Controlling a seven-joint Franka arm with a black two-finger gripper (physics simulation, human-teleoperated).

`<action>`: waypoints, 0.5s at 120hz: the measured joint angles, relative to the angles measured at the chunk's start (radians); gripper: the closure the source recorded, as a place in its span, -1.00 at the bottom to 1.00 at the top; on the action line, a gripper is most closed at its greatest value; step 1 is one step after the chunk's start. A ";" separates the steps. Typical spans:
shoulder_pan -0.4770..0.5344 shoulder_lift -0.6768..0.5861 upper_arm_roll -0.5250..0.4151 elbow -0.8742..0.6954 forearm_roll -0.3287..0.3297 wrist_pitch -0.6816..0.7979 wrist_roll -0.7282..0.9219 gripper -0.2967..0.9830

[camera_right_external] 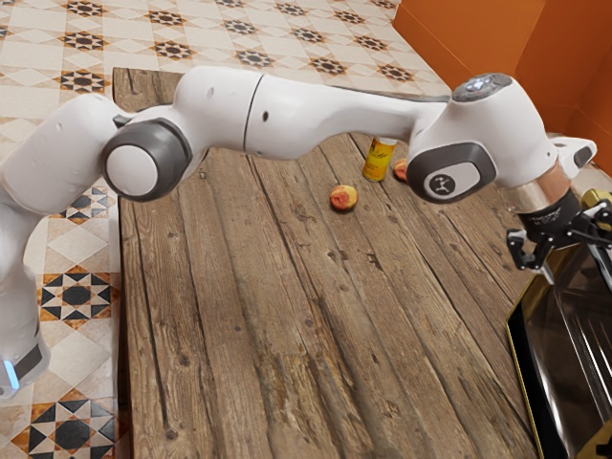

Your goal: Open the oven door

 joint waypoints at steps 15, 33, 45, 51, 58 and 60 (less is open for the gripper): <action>0.001 0.001 0.000 -0.001 -0.002 0.016 0.018 -0.53; -0.002 -0.003 0.005 -0.003 -0.005 0.026 0.034 -0.53; -0.010 -0.013 0.025 -0.015 -0.024 0.029 0.042 -0.53; -0.014 -0.015 0.038 -0.021 -0.040 0.030 0.046 -0.53; -0.015 -0.016 0.046 -0.031 -0.059 0.031 0.050 -0.53; -0.015 -0.017 0.048 -0.034 -0.065 0.032 0.052 -0.53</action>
